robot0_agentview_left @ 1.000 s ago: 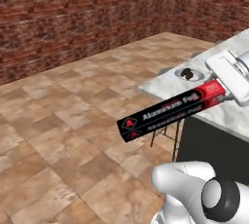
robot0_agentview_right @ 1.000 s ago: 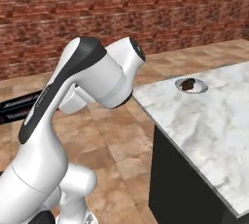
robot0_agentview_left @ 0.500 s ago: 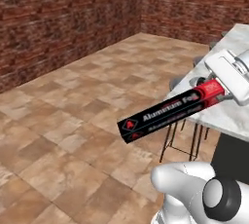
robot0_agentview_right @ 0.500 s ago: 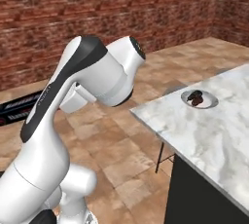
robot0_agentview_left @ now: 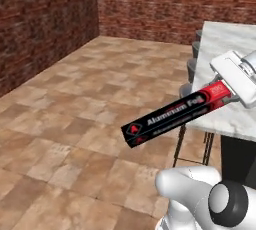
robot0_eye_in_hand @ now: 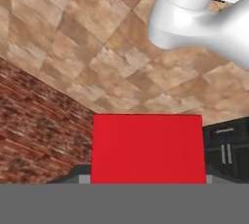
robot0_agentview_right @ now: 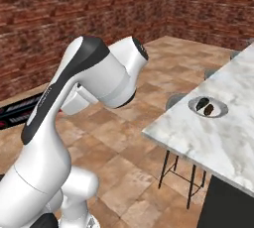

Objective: Retrieve the tupperware and aluminum foil from the cabinet and place them on the dining counter near the plate with eggplant and sweet potato to prepare for storing leftovers.

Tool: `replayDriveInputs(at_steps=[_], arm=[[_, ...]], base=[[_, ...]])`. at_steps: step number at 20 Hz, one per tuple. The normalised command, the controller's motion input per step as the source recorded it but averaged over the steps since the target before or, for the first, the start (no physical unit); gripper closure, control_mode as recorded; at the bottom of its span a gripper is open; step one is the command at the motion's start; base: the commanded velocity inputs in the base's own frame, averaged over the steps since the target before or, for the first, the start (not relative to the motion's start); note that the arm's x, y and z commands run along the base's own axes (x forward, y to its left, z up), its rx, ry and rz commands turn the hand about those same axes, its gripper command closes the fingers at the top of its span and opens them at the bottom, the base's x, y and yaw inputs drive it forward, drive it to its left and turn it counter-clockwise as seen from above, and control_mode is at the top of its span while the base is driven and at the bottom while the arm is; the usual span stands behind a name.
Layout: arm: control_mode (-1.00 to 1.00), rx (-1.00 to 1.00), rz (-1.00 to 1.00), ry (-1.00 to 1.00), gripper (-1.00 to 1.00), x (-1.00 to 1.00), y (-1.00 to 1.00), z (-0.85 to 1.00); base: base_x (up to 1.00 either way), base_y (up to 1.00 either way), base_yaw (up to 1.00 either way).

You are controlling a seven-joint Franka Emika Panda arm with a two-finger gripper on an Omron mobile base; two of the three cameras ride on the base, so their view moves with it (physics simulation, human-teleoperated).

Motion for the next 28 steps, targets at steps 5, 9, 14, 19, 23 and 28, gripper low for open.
replayDriveInputs(at_steps=[5,9,14,19,23,28], arm=[[1.0,0.0,0.0,0.0,1.0,0.0,0.0,0.0],[1.0,0.0,0.0,0.0,1.0,0.0,0.0,0.0],[1.0,0.0,0.0,0.0,1.0,0.0,0.0,0.0],[1.0,0.0,0.0,0.0,1.0,0.0,0.0,0.0],[1.0,0.0,0.0,0.0,1.0,0.0,0.0,0.0],[1.0,0.0,0.0,0.0,1.0,0.0,0.0,0.0]], base=[[0.87,0.88,-0.51],[0.86,0.73,-0.56],[0.83,0.56,-0.58],[0.72,0.38,-0.62],[0.61,0.3,-0.66],[0.45,0.56,-0.69]])
